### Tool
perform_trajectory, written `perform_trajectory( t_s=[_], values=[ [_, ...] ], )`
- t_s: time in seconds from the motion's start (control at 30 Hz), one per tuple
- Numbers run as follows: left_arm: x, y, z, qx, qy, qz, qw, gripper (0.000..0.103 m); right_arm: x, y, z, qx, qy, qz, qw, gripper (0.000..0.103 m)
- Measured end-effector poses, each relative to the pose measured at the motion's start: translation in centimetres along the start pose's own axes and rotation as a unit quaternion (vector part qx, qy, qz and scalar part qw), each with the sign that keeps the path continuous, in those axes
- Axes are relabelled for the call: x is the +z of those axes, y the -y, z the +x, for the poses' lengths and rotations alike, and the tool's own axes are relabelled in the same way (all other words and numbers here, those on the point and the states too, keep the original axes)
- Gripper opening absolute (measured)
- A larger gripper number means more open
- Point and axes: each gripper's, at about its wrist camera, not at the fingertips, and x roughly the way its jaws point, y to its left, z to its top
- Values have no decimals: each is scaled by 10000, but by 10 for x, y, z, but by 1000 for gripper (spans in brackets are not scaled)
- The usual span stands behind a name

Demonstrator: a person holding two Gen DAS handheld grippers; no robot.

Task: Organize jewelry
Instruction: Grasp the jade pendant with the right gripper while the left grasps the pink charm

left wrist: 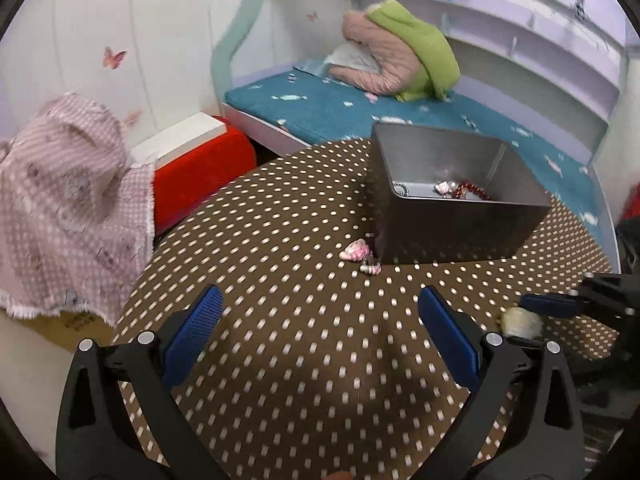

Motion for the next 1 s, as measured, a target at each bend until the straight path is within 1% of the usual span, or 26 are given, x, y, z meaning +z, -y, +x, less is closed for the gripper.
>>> perform_trajectory(
  t_s=[0.1,0.17,0.33,0.43,0.47,0.5,0.53,0.57,0.6,0.63,0.7,0.73,0.8,0.87,1.0],
  values=[
    [5,4,26,53,-192,170,9997,98,0,4,-1,9,24,152,9999,36],
    [8,5,39,100,-279,187,9994,98,1,7,-1,19,41,235,9997,36],
    [16,2,56,-74,-390,143,9991,97,3,8,1,30,37,276,9996,36],
    [18,4,61,-173,-429,247,9986,97,4,9,1,43,46,307,9995,36],
    [19,6,61,-224,-435,263,9985,93,5,9,1,39,48,310,9995,36],
    [18,5,60,-411,-428,236,9980,85,5,10,1,40,50,315,9995,36],
    [19,6,60,-453,-391,247,9979,81,5,9,1,42,55,325,9994,36],
    [18,8,59,-469,-362,334,9977,74,5,9,1,45,57,329,9994,36],
    [17,10,57,-533,-328,400,9972,65,5,9,1,48,57,327,9994,36],
    [16,11,55,-583,-301,431,9969,60,5,9,2,50,57,325,9994,36],
    [14,13,52,-661,-289,477,9963,42,4,9,1,60,59,330,9994,36],
    [13,12,50,-729,-289,475,9958,36,4,9,1,61,62,336,9994,36],
    [10,8,47,-883,-308,385,9949,20,3,8,1,72,66,348,9993,36],
    [7,5,44,-995,-315,302,9941,14,1,6,0,75,67,346,9994,36],
    [0,1,37,-1064,-286,255,9936,15,-1,3,-1,75,61,333,9994,36]
  ],
)
